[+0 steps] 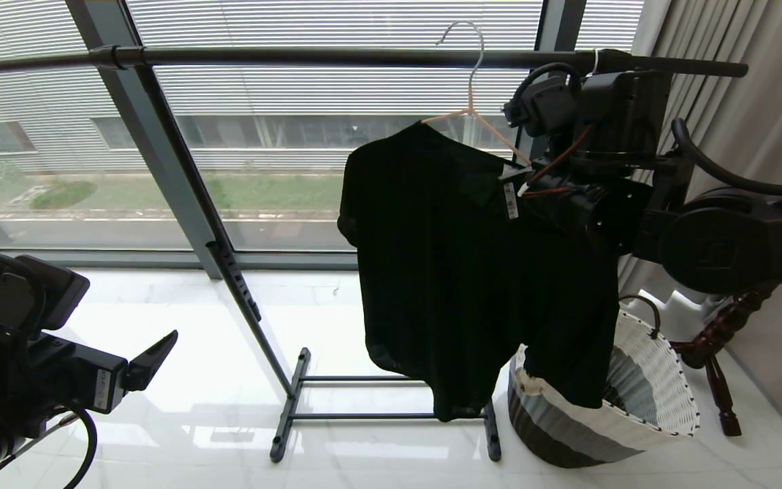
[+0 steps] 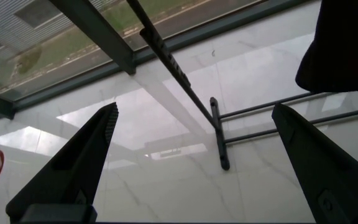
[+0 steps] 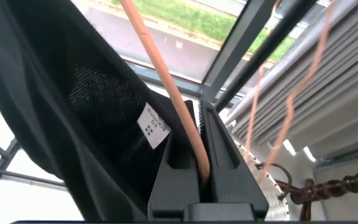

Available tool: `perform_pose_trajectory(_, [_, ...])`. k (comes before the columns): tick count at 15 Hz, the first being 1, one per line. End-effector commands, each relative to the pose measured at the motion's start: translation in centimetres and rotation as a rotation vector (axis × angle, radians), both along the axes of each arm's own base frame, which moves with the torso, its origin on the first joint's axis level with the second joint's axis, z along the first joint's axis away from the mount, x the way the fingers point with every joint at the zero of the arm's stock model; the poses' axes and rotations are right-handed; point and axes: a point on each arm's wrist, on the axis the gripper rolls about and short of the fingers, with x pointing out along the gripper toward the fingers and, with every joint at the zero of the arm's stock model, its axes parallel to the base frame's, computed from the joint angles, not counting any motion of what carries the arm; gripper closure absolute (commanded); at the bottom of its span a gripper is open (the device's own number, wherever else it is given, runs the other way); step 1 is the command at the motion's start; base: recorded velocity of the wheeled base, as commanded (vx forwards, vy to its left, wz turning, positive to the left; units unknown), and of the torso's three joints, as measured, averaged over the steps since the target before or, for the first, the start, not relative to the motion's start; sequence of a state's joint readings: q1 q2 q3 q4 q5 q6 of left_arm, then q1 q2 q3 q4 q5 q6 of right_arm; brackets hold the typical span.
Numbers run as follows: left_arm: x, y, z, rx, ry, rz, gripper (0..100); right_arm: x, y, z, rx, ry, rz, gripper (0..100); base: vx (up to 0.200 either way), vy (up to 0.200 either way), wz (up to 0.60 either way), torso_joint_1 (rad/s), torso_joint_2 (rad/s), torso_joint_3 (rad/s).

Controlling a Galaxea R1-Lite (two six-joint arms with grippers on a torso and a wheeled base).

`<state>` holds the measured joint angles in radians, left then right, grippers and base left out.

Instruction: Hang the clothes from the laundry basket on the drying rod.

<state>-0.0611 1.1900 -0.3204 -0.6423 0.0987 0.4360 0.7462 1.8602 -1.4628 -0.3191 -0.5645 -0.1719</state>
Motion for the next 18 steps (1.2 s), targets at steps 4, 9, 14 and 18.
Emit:
perform_pose_trajectory(4, [0.0,0.0,0.0,0.0,0.0,-0.001,0,-0.1,-0.2,0.3,0.008,-0.008,0.001,100,0.0,0.2,0.0,0.004,0.0,0.001])
perform_pose_trajectory(9, [-0.2,-0.2,0.1,-0.017,-0.006,-0.058,0,0.5,-1.8,1.1,0.022,-0.025,-0.045,100,0.0,0.04,0.0,0.001,0.0,0.0])
perform_pose_trajectory(14, [-0.2,-1.0,0.1,-0.02,-0.006,-0.127,0,0.3,-3.9,2.5,0.045,-0.055,-0.091,100,0.0,0.0,0.0,0.0,0.0,0.0])
perform_pose_trajectory(18, [-0.3,-1.3,0.1,-0.019,-0.006,-0.146,0,0.5,-4.3,2.7,0.047,-0.058,-0.102,100,0.0,0.0,0.0,0.0,0.0,0.0])
